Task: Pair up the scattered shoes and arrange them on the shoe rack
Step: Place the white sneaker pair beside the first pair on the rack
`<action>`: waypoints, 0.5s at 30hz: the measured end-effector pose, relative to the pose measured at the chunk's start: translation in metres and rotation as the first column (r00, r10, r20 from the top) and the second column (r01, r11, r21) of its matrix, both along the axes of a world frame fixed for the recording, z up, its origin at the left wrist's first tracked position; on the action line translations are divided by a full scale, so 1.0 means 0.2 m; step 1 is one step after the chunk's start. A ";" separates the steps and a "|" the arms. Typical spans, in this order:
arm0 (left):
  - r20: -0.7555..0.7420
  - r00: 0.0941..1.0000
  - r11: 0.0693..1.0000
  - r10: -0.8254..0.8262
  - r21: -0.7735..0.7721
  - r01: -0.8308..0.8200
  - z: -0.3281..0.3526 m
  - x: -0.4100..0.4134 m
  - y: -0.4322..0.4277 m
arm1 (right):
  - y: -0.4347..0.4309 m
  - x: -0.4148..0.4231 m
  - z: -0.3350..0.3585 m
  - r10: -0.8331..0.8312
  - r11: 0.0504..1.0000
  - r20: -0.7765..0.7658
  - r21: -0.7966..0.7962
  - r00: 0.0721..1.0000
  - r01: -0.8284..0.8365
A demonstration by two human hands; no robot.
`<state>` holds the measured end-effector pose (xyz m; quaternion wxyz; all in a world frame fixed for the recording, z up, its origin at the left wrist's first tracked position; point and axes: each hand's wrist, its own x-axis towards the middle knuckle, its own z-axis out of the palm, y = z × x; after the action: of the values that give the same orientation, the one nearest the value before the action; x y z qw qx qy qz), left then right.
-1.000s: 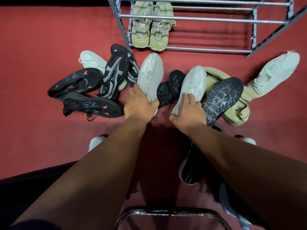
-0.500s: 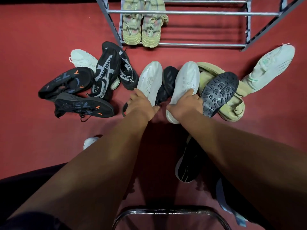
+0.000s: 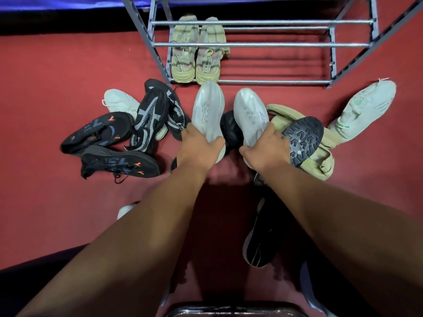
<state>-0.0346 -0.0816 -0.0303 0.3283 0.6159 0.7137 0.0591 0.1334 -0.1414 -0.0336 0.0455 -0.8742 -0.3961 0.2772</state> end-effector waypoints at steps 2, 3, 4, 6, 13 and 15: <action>0.006 1.000 1.000 -0.019 0.008 0.019 -0.01 0.04 -0.01 | -0.02 0.03 -0.02 0.161 0.985 0.100 -0.076 0.982 -0.154; 0.001 0.999 0.999 -0.036 -0.001 0.036 -0.01 0.06 -0.01 | -0.03 0.04 -0.03 0.234 0.969 0.132 -0.113 0.963 -0.220; -0.004 0.999 0.998 -0.054 -0.016 0.054 -0.02 0.08 -0.01 | -0.03 0.03 -0.04 0.282 0.954 0.142 -0.149 0.949 -0.261; -0.015 0.996 0.995 -0.085 -0.055 0.084 -0.03 0.11 0.00 | -0.03 0.02 -0.05 0.296 0.943 0.116 -0.194 0.948 -0.271; -0.004 0.994 0.994 -0.109 -0.028 0.109 -0.04 0.22 0.08 | -0.01 0.09 -0.04 0.040 0.992 -0.075 0.124 0.996 -0.031; -0.002 0.992 0.992 -0.125 0.010 0.125 -0.03 0.26 0.13 | 0.01 0.13 -0.03 0.004 0.979 -0.112 0.205 0.994 0.019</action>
<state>0.0180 -0.0557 -0.0356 0.3276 0.6612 0.6736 0.0417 0.1595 -0.1398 -0.0405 0.1589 -0.8494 -0.4161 0.2830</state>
